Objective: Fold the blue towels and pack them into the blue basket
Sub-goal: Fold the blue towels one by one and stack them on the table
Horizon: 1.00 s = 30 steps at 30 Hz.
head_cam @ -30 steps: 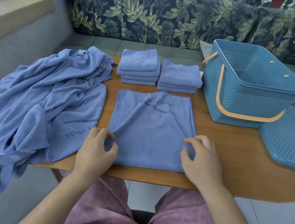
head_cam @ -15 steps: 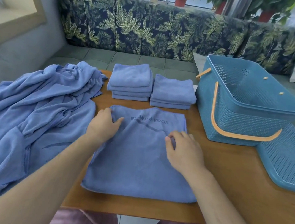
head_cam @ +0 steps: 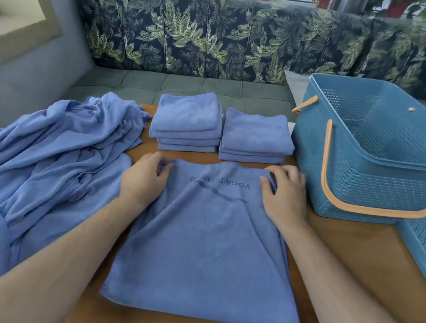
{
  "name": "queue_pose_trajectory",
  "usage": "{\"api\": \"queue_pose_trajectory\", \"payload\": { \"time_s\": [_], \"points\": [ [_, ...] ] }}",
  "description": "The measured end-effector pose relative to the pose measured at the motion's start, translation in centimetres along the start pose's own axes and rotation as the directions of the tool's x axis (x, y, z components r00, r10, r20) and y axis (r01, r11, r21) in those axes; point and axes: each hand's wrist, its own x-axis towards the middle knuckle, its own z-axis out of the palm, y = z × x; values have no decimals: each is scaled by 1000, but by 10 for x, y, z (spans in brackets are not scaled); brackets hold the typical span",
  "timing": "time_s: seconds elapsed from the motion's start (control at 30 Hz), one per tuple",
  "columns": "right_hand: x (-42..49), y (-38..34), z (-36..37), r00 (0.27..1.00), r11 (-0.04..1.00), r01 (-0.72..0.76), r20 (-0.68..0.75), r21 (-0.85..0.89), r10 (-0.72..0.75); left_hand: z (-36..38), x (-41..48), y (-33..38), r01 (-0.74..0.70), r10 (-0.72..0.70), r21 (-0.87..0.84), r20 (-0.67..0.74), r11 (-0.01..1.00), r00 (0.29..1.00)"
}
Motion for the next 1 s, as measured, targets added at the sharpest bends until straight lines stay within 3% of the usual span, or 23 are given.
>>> {"api": "queue_pose_trajectory", "payload": {
  "time_s": [0.07, 0.13, 0.23, 0.33, 0.43, 0.6, 0.77, 0.93, 1.0],
  "points": [
    [-2, -3, -5, 989, 994, 87, -126, 58, -79, 2, -2, -1, -50, 48, -63, -42, 997, 998],
    [-6, -9, -12, 983, 983, 115, -159, 144, -92, 2, 0, -4, -113, 97, -163, -103, 980, 990],
    [-10, -16, -17, 998, 964, -29, -46, 264, 43, -1, 2, -7, -94, 57, -239, -155, 967, 986],
    [-11, -16, -14, 990, 977, -143, 14, 158, 143, 0, 1, -6, 3, -33, -285, -102, 959, 994],
    [-7, -17, -10, 987, 987, -153, 59, 38, 151, 4, 4, -9, 33, -47, -194, -67, 980, 997],
    [-5, -10, 1, 995, 990, -91, 23, -105, 94, 11, 9, -16, -66, 62, -60, -72, 996, 995],
    [-3, -5, 4, 1000, 995, -14, 0, -94, 14, 11, 13, -20, -137, 137, 17, -39, 990, 990],
    [-6, -9, -1, 989, 991, 76, -133, 112, -60, 0, 2, -7, -139, 103, -251, -149, 958, 983],
    [-7, -11, -5, 982, 990, 108, -163, 91, -92, -5, -2, -1, -122, 74, -305, -165, 944, 984]
  ]
}}
